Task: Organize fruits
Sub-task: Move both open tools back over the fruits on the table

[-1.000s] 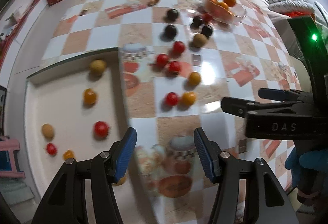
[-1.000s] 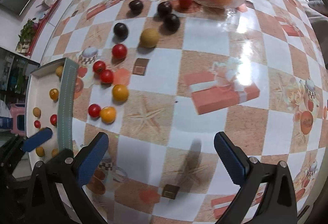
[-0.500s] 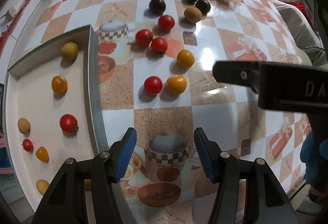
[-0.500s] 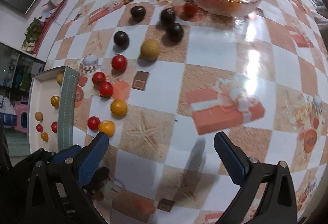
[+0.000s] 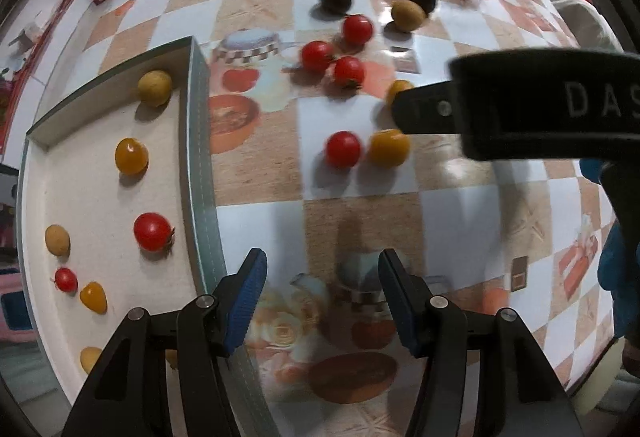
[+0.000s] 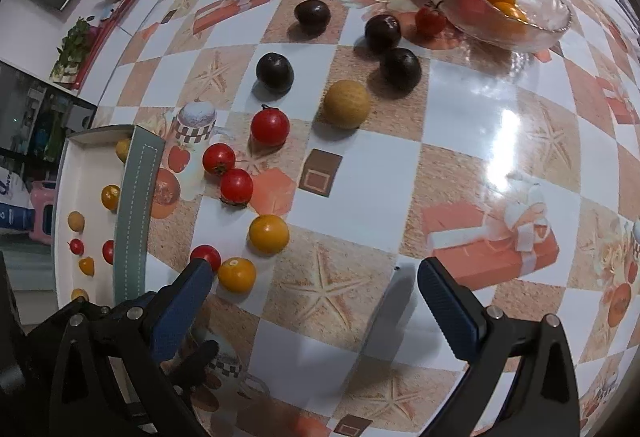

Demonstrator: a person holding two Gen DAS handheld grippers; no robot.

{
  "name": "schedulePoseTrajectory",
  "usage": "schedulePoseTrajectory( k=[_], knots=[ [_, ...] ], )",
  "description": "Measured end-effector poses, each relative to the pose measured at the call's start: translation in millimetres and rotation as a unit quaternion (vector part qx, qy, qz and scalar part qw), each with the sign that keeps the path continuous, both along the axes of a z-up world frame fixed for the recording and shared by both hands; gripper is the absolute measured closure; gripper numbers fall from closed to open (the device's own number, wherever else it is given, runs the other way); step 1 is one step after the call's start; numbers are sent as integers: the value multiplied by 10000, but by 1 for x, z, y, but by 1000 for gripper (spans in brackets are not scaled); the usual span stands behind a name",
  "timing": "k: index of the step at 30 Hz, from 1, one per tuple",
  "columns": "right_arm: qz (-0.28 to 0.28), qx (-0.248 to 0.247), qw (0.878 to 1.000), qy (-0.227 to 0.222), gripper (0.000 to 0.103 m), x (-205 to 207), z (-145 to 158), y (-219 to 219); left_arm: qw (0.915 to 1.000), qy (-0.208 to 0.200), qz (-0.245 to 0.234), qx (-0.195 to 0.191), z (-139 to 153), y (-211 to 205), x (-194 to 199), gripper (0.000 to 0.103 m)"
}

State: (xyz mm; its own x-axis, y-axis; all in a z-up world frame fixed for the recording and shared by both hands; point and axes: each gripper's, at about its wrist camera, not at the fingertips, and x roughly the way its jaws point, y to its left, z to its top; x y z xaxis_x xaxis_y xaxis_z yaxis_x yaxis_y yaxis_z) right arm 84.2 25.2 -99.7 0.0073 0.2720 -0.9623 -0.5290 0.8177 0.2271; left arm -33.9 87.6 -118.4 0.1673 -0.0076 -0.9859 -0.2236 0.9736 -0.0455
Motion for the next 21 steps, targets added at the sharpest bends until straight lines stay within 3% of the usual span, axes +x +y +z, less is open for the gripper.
schedulePoseTrajectory(
  k=[5,7,14,16,21],
  knots=[
    [113,-60,9999,-83,5,0,-6,18,9999,-49,88,-31,1,6,2,43],
    [211,-78,9997,-132,19,-2,-7,25,9999,-70,104,-34,0,6,7,43],
    [638,-216,9969,-395,49,-7,-6,45,9998,-178,107,11,2,6,16,43],
    [736,-252,9958,-477,74,-8,-6,46,9997,-193,118,-9,2,6,19,43],
    [581,-118,9974,-420,76,-5,-4,32,9996,-264,23,46,2,1,32,43]
  ],
)
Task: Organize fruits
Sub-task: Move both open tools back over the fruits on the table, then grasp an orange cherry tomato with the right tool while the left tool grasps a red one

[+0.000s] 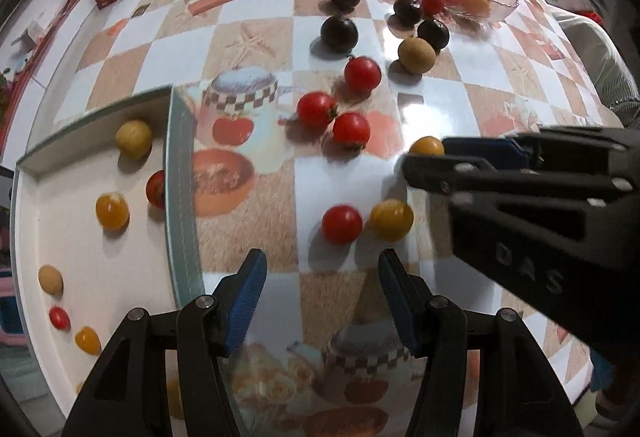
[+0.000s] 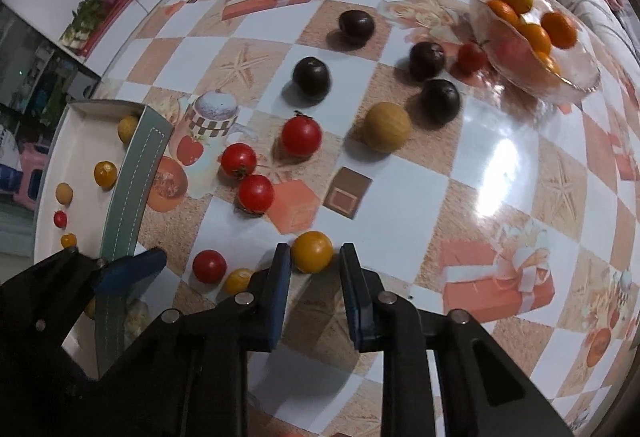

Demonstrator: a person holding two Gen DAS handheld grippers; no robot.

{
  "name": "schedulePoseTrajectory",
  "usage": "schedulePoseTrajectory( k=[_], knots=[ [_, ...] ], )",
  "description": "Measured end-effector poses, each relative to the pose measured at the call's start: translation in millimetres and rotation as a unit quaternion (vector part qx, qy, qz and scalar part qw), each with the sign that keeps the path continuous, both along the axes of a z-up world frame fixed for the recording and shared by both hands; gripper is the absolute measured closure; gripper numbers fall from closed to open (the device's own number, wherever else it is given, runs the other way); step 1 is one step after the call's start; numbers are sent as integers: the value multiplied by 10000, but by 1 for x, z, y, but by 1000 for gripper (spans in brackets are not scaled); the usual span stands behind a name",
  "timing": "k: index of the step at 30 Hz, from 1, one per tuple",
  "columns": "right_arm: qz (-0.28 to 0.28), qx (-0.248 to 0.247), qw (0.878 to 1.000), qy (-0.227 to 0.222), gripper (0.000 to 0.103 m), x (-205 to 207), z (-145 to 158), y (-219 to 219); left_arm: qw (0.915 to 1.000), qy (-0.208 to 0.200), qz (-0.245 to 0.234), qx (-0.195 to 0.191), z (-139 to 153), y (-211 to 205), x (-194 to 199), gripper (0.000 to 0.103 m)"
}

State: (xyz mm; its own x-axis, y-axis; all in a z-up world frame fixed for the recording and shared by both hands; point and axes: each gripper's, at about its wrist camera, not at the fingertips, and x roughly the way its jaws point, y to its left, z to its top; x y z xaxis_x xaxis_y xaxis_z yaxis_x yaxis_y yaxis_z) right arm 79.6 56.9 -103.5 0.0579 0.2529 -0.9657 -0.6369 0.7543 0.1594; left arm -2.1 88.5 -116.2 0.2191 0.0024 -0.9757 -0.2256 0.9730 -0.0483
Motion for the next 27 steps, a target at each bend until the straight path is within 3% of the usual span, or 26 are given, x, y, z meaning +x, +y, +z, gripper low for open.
schedulePoseTrajectory(
  k=[11,16,21,27],
  knots=[
    [52,117,9995,286,76,7,-2,-9,9989,-185,-415,-114,5,-15,23,44],
    [128,133,9996,206,79,9,-3,0,9989,-152,-327,-298,11,6,11,44],
    [-222,396,9982,397,83,13,-4,-21,9985,-169,-342,-391,6,13,13,44],
    [-331,449,9974,454,83,16,-5,-36,9968,-159,-738,-245,5,-3,19,44]
  ],
)
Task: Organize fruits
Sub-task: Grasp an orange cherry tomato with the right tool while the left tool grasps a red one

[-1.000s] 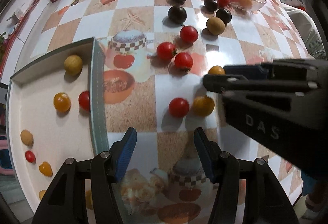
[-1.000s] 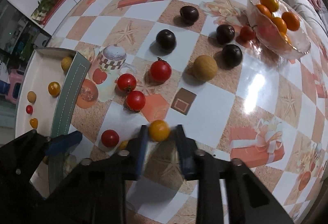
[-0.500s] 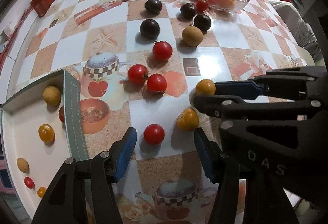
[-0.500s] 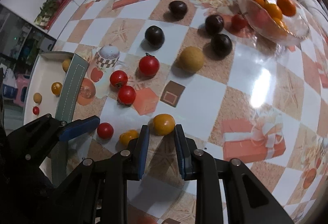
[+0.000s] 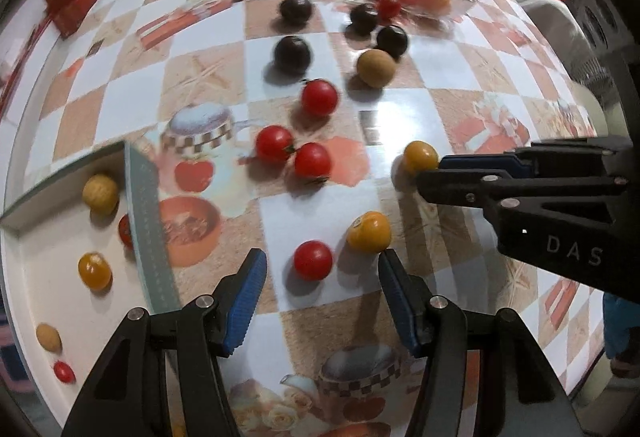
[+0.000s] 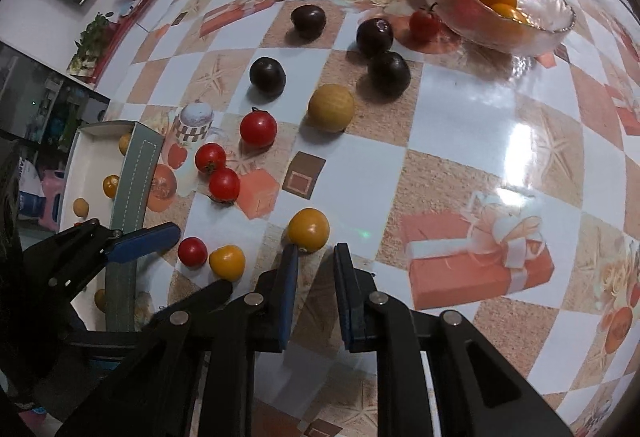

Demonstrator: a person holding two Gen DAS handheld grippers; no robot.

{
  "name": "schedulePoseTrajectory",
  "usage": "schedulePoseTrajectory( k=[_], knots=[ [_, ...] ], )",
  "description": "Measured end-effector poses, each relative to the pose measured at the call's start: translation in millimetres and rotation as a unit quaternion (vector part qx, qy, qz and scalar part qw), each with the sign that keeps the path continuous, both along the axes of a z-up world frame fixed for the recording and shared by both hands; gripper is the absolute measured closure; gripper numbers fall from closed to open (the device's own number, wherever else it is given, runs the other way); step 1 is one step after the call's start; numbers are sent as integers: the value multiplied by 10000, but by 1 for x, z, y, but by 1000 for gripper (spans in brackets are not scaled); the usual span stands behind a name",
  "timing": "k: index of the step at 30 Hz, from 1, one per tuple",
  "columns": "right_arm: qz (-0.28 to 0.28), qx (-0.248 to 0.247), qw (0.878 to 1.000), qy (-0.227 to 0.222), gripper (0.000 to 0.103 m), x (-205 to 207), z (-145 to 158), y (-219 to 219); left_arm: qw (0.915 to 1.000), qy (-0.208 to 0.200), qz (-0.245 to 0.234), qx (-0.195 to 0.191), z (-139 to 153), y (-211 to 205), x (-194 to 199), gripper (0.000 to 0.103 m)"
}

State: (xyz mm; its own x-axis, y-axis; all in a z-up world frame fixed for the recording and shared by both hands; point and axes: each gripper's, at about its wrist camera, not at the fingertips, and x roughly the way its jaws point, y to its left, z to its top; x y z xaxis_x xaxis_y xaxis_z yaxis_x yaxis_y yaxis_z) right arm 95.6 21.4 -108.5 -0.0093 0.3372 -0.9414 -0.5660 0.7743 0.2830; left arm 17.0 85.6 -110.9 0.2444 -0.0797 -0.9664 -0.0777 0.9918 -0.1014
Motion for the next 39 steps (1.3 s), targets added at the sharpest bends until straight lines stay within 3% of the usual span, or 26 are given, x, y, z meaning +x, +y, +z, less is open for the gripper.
schedulePoseTrajectory(
  k=[13,16,19,23,39],
  knots=[
    [188,31,9997,-176,83,5,0,21,9998,-120,-133,-123,-1,-9,10,48],
    [192,43,9997,-151,83,4,0,20,9993,-112,-95,-347,-1,-7,10,64],
    [58,131,9999,-61,83,3,1,11,9993,-135,-160,-311,0,-7,6,67],
    [-33,189,9998,-8,83,1,0,-1,9988,-129,-272,-389,0,-11,4,82],
    [-137,271,9995,78,83,-9,10,-18,9984,-54,162,-542,1,-4,-13,82]
  ],
)
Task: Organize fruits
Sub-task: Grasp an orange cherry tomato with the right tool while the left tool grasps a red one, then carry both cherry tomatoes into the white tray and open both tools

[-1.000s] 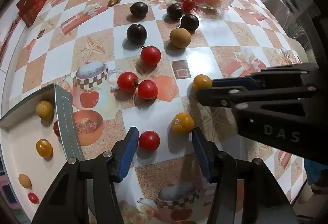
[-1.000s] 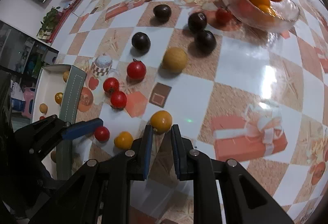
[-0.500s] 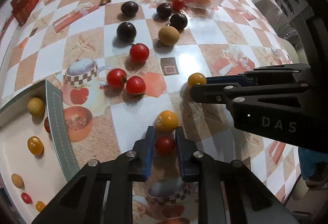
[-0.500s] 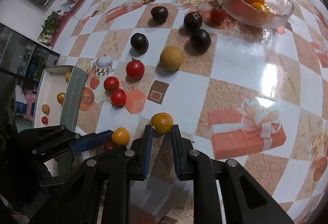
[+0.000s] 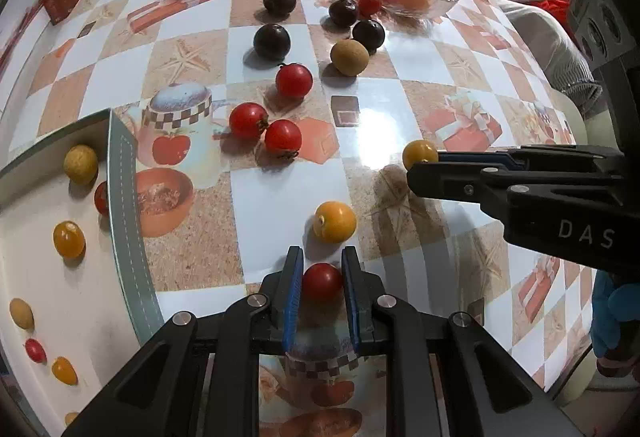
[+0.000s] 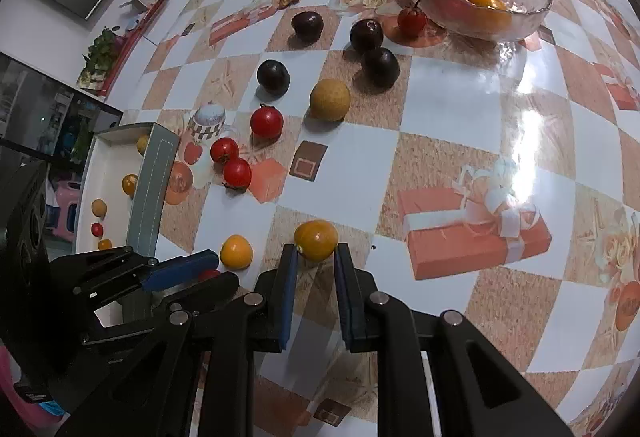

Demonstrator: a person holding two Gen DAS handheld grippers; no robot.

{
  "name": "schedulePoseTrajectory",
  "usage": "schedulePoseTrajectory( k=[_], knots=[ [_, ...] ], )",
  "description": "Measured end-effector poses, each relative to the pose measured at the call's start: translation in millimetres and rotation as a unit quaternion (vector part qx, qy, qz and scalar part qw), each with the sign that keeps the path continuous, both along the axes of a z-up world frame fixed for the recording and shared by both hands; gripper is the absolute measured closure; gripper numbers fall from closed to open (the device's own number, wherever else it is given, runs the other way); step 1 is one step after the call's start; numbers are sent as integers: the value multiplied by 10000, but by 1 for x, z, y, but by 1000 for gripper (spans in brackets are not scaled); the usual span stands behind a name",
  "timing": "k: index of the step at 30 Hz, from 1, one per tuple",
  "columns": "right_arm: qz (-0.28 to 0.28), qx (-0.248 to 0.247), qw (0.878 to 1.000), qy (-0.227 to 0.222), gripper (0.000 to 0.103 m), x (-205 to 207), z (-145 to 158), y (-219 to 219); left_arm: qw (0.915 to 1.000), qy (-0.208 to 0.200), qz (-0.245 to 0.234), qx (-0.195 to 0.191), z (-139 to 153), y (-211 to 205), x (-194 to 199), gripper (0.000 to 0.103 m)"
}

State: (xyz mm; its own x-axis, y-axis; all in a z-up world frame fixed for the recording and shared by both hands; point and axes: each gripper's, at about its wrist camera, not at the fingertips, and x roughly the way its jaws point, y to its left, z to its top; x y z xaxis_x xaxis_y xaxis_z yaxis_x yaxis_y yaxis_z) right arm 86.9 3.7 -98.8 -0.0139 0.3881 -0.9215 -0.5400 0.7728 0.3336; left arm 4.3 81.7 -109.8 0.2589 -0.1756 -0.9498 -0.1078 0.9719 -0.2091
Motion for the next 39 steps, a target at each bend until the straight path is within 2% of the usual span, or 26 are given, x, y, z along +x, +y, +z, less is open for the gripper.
schedulePoseTrajectory(
  k=[7,13,17,23,39],
  knots=[
    [29,2,10000,21,83,-9,3,0,10000,15,76,-50,0,2,-6,82],
    [30,-54,10000,50,83,-13,1,0,9997,-9,223,116,-1,2,-12,81],
    [26,-72,10000,42,83,-15,2,-1,9997,-16,149,192,-1,-1,-13,81],
    [66,-54,10000,6,83,-18,8,0,9993,-23,366,-33,3,6,-17,82],
    [265,60,9995,-152,83,-25,38,11,9964,-395,721,-224,47,27,-33,82]
  ],
)
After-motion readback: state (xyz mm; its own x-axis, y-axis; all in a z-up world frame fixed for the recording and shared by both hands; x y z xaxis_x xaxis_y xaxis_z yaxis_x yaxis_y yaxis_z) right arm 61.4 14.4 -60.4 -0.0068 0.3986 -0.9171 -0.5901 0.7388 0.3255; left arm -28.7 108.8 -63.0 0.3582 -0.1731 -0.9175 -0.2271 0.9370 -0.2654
